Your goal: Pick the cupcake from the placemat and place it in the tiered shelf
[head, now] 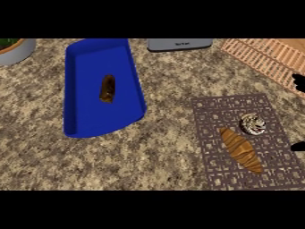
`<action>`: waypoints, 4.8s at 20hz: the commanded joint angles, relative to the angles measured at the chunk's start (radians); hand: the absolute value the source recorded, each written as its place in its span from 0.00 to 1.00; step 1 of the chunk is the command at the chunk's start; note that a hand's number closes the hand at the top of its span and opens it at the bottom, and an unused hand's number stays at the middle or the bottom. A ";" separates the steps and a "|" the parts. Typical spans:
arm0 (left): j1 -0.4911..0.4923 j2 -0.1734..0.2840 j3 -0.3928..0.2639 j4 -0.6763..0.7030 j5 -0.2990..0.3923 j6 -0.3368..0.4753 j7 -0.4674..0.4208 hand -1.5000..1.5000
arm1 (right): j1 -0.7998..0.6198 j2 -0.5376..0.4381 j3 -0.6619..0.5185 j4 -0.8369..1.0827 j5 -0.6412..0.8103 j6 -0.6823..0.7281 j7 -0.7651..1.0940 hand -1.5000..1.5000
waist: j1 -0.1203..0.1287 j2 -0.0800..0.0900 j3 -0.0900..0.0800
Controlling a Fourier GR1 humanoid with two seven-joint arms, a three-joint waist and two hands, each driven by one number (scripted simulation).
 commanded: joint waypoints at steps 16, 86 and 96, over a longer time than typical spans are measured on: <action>-0.337 -0.070 0.065 -0.218 -0.028 -0.043 -0.143 0.50 | -0.055 -0.069 0.151 -0.046 0.188 0.025 0.140 0.00 | -0.012 0.013 0.001; -0.340 -0.322 0.128 -0.262 -0.200 -0.184 -0.044 0.50 | -0.161 0.047 0.386 0.114 0.575 -0.165 0.302 1.00 | -0.034 0.009 0.009; -0.255 -0.338 0.130 -0.257 -0.231 -0.229 -0.010 0.50 | -0.294 0.203 0.236 0.201 0.597 -0.400 0.698 1.00 | 0.009 0.000 -0.001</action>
